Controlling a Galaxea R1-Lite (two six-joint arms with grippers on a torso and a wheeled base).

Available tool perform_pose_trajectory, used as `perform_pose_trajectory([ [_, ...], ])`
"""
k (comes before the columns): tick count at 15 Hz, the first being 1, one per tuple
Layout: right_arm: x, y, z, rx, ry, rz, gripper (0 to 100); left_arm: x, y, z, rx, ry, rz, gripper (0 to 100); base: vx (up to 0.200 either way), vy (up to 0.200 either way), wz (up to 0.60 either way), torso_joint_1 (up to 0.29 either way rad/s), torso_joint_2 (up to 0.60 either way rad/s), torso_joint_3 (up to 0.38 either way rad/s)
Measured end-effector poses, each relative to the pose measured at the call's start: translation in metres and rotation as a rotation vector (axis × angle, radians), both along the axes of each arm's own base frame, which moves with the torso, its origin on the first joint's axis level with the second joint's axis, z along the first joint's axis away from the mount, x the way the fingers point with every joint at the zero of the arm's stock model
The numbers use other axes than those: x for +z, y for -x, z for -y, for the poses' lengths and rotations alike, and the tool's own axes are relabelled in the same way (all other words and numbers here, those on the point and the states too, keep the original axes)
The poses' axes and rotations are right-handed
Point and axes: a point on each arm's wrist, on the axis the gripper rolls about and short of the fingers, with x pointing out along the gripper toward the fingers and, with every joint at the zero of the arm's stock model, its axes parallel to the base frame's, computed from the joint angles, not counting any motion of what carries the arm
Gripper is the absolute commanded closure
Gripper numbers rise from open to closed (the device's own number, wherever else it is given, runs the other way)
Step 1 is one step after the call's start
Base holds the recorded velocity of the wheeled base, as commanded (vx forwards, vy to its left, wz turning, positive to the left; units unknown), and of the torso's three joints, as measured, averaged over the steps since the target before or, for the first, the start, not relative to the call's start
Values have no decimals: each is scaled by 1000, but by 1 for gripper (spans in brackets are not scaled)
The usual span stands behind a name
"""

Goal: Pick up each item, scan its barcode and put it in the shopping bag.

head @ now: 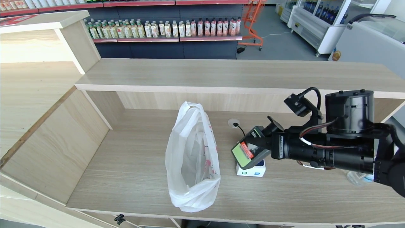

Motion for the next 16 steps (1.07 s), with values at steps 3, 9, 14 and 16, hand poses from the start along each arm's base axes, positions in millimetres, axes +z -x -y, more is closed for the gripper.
perform_pose_trajectory([
  [3,-22,-12,-17,29,22,-36,100,0,0,0,0,0,0,0,0,0,0,0,0,0],
  [9,-60,-25,-49,93,58,-69,100,0,0,0,0,0,0,0,0,0,0,0,0,0],
  [14,-84,-60,-81,157,144,57,100,0,0,0,0,0,0,0,0,0,0,0,0,0],
  [16,-90,-74,-93,182,181,120,100,0,0,0,0,0,1,0,0,0,0,0,0,0],
])
